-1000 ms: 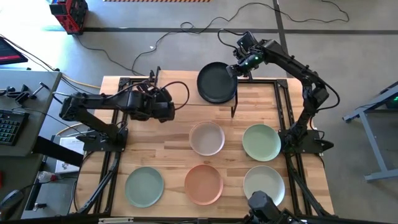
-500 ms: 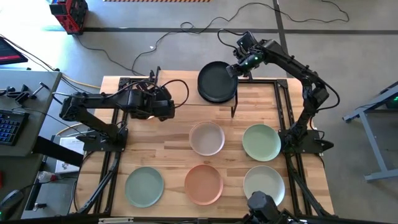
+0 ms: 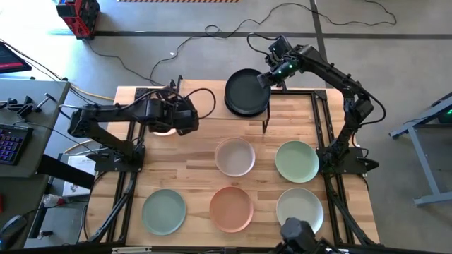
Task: Place and stack plates onto a shelf
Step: Stack the blue plate on top of the black plate
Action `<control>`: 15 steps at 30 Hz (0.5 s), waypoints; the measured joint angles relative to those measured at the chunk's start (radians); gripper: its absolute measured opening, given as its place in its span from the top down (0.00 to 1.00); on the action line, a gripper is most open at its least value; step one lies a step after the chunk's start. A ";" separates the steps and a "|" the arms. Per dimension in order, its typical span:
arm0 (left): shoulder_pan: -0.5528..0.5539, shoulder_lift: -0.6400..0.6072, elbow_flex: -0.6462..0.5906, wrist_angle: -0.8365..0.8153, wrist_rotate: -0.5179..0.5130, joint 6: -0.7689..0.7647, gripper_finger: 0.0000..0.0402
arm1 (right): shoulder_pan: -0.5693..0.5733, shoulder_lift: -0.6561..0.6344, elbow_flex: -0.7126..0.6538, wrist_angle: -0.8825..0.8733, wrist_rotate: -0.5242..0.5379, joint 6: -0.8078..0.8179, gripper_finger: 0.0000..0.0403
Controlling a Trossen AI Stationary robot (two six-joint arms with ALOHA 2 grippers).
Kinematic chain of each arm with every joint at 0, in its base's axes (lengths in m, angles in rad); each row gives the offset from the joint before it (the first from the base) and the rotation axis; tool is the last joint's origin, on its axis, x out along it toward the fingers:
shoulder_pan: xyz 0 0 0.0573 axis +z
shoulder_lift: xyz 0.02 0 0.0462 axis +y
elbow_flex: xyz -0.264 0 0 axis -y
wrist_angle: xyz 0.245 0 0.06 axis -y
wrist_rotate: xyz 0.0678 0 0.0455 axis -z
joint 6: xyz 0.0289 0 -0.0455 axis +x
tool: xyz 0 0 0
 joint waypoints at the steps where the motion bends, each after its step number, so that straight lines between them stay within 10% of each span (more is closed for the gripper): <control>1: 0.004 0.000 0.000 0.000 0.000 0.000 0.72 | 0.003 0.000 0.000 0.000 0.000 -0.001 1.00; 15: 0.035 0.000 0.000 0.001 0.000 -0.027 0.72 | 0.032 0.000 0.000 0.000 0.025 0.000 0.77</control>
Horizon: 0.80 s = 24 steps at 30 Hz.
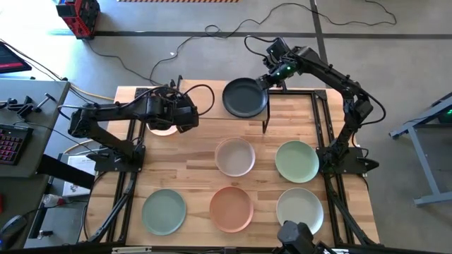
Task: Place and stack plates onto a shelf
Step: Stack the blue plate on top of the black plate, then stack the green plate on top of the blue plate
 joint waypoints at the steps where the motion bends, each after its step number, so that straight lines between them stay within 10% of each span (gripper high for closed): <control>1: 0.000 0.000 0.000 0.000 0.000 0.000 0.72 | 0.000 0.000 0.000 0.000 0.000 0.000 0.77; 24: 0.005 0.001 -0.018 -0.212 0.160 -0.253 0.72 | 0.078 -0.054 0.000 -0.003 -0.292 -0.039 0.77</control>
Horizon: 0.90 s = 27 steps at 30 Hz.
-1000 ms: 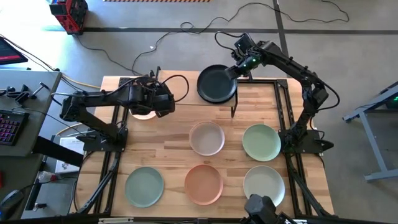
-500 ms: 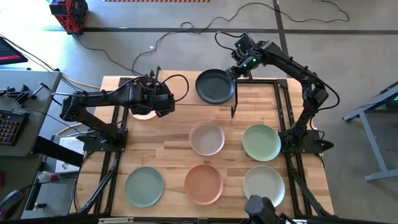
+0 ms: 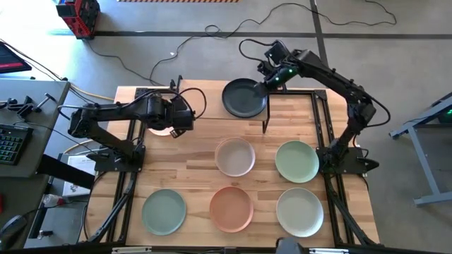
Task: Place and stack plates onto a shelf
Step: Stack the green plate on top of the blue plate
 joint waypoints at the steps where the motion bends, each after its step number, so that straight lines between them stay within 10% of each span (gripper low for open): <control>1: 0.000 -0.001 0.000 0.003 0.015 -0.005 0.72 | 0.012 -0.014 0.000 0.000 0.001 -0.006 0.77; 27: -0.170 -0.007 0.000 0.090 0.380 -0.120 0.72 | 0.323 -0.211 0.000 -0.229 0.046 -0.085 0.77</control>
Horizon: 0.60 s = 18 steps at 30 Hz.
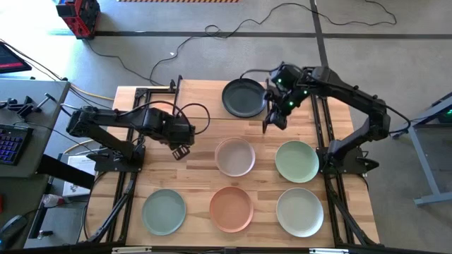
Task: Place and stack plates onto a shelf
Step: Stack the green plate on top of the blue plate
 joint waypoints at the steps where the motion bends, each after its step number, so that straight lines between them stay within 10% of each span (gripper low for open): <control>1: -0.006 0.000 0.000 0.017 0.000 0.017 0.72 | 0.018 0.000 0.000 -0.012 0.011 0.005 0.77; 18: -0.016 0.000 0.000 0.212 0.026 0.309 0.72 | 0.411 0.000 0.000 -0.035 0.254 0.499 0.77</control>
